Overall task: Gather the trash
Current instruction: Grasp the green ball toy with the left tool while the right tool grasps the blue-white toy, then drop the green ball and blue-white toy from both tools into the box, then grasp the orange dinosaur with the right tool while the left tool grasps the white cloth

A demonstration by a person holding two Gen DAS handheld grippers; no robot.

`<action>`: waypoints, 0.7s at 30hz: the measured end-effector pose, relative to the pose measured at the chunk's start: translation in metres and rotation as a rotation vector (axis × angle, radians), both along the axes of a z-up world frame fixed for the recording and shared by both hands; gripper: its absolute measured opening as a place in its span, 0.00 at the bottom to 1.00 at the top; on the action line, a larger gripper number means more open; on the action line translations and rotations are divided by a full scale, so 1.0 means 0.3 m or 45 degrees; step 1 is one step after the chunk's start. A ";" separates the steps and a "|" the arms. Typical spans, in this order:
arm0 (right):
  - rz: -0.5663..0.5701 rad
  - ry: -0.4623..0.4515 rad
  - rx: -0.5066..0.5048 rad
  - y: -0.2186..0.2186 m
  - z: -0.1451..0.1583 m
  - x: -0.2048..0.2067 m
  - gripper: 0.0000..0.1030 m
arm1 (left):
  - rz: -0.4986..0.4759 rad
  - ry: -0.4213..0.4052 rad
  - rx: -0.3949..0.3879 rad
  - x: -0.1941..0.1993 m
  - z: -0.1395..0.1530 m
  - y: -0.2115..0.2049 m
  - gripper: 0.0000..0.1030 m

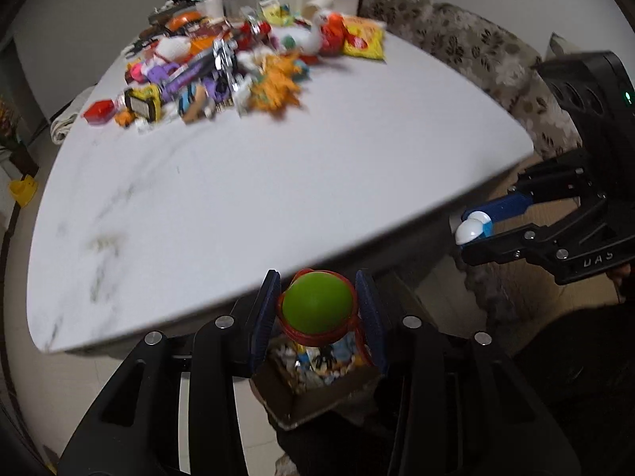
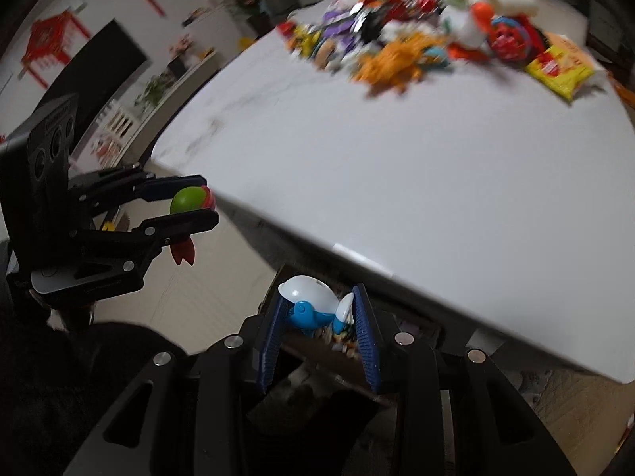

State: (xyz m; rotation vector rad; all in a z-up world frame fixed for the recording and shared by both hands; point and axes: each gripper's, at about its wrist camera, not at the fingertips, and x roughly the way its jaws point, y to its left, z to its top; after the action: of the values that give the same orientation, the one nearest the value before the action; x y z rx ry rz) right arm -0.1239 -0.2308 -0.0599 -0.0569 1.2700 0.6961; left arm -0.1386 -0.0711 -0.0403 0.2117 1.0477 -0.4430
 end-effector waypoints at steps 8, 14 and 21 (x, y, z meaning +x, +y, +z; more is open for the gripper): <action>0.007 0.002 -0.031 0.026 -0.042 0.010 0.56 | 0.081 0.114 0.035 -0.017 -0.133 0.057 0.84; -0.163 -0.167 0.010 0.049 0.065 0.253 0.62 | 0.143 0.045 0.035 0.043 -0.069 0.119 0.84; -0.466 -0.193 0.044 0.138 0.044 0.664 0.64 | 0.254 -0.025 0.052 0.154 -0.015 0.189 0.84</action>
State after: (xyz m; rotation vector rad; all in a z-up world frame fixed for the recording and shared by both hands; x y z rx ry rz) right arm 0.0753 -0.1894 -0.0465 0.1456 1.0844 0.3896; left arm -0.0925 -0.0145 -0.0447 0.1455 1.0479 -0.2396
